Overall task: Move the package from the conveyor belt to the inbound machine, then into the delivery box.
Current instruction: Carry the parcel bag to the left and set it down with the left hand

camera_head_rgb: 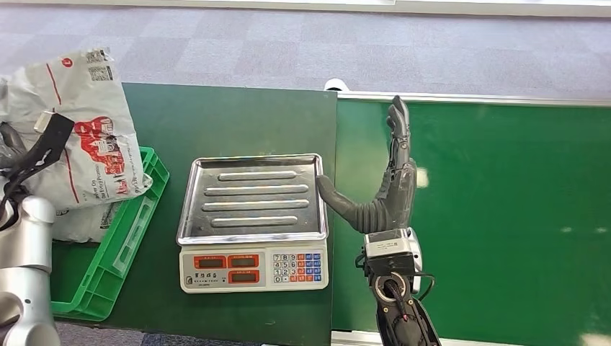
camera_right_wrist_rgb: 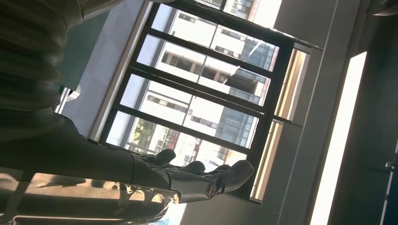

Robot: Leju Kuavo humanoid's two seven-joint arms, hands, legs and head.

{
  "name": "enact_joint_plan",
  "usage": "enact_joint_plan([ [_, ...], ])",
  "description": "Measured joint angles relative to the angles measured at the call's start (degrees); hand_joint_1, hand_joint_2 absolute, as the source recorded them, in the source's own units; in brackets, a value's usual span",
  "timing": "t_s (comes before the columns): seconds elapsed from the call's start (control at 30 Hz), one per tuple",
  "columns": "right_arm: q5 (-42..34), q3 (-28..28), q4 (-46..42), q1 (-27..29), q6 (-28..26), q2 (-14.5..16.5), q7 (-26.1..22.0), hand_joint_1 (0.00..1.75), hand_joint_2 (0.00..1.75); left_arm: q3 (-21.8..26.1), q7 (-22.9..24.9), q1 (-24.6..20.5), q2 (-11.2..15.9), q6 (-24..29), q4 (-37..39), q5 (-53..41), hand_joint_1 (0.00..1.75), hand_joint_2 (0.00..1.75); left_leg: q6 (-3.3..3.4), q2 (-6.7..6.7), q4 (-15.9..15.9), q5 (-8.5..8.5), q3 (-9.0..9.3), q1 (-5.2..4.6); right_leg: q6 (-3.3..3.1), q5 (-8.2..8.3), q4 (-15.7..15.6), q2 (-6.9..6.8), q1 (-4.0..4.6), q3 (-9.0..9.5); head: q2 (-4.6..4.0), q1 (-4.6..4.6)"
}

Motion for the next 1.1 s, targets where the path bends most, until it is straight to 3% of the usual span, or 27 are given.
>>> enact_joint_plan([
  [0.1,0.5,-0.3,0.3,-0.1,-0.5,0.0,0.2,0.00,1.75,-0.8,1.0,-1.4,0.4,-6.7,5.2,3.7,0.02,1.75,0.00,-0.02,0.0,0.00,-0.02,0.00,0.00,0.00,0.0,0.00,0.00,0.02,0.00,0.02],
  [0.3,0.8,-0.8,0.9,-0.2,-0.7,-0.1,0.3,0.00,1.75,-2.0,1.1,-3.1,0.4,-10.1,9.7,6.3,0.00,1.75,0.01,0.00,0.0,-0.01,-0.03,-0.02,0.01,0.01,0.0,0.02,-0.02,0.00,0.00,0.01],
  [0.4,1.3,-1.1,1.0,-0.2,-0.7,-0.2,0.5,0.00,1.75,-2.7,0.1,-3.1,0.3,-15.1,10.4,11.2,0.00,1.75,0.01,-0.04,0.0,-0.01,-0.04,-0.01,0.01,0.01,0.0,0.01,-0.01,-0.01,0.00,0.01],
  [0.47,1.8,-1.5,1.2,-0.2,-0.8,-0.2,0.9,0.00,1.75,-3.7,1.9,-2.8,0.2,-14.9,10.5,12.1,0.00,1.75,0.01,0.01,0.0,-0.01,-0.05,0.00,0.00,0.01,0.0,0.03,0.00,0.00,0.00,0.01],
  [0.57,2.9,-2.3,1.3,-0.2,-1.1,-0.2,1.4,0.00,1.75,-5.2,3.0,-1.4,0.1,-9.4,8.9,12.2,0.00,1.75,0.01,0.06,0.0,-0.01,-0.03,0.00,0.00,0.01,0.0,0.04,0.00,-0.02,0.00,0.01],
  [0.63,3.9,-2.9,1.4,0.0,-1.7,-0.3,1.9,0.00,1.75,-5.8,-3.2,0.8,-0.8,-4.8,5.0,18.0,0.00,1.75,0.01,0.01,0.0,-0.01,-0.03,-0.02,0.01,0.01,0.0,0.01,-0.02,-0.02,0.00,-0.01],
  [0.77,5.3,-4.1,1.4,0.9,-2.3,-1.3,2.4,0.00,1.75,-6.7,-26.0,8.0,-5.7,0.1,-10.0,46.6,0.00,1.75,0.04,0.00,0.0,-0.07,-0.07,-0.09,0.02,0.00,-0.1,0.02,-0.08,0.01,0.00,0.02],
  [0.83,5.7,-4.6,1.5,1.4,-2.1,-1.9,2.7,0.00,1.75,-7.9,-32.2,12.1,-8.1,3.2,-17.5,55.7,0.00,1.75,0.06,0.10,0.0,-0.12,-0.06,-0.13,0.02,0.00,-0.1,0.11,-0.11,-0.01,0.00,0.02],
  [0.93,5.4,-5.6,1.5,2.3,-1.6,-2.9,2.7,0.00,1.75,-9.9,-36.4,17.7,-10.7,6.2,-27.0,56.7,0.00,1.75,0.07,0.05,0.0,-0.14,-0.06,-0.12,0.04,-0.01,-0.1,0.09,-0.11,-0.03,0.00,0.00],
  [1.1,0.5,-7.8,2.3,5.6,-4.3,-5.6,1.7,0.00,1.75,-14.5,-40.7,29.9,-17.7,7.9,-45.5,44.5,0.00,1.75,0.14,0.03,0.0,-0.27,-0.04,-0.15,0.18,-0.12,-0.2,0.06,-0.16,0.04,0.00,0.01],
])
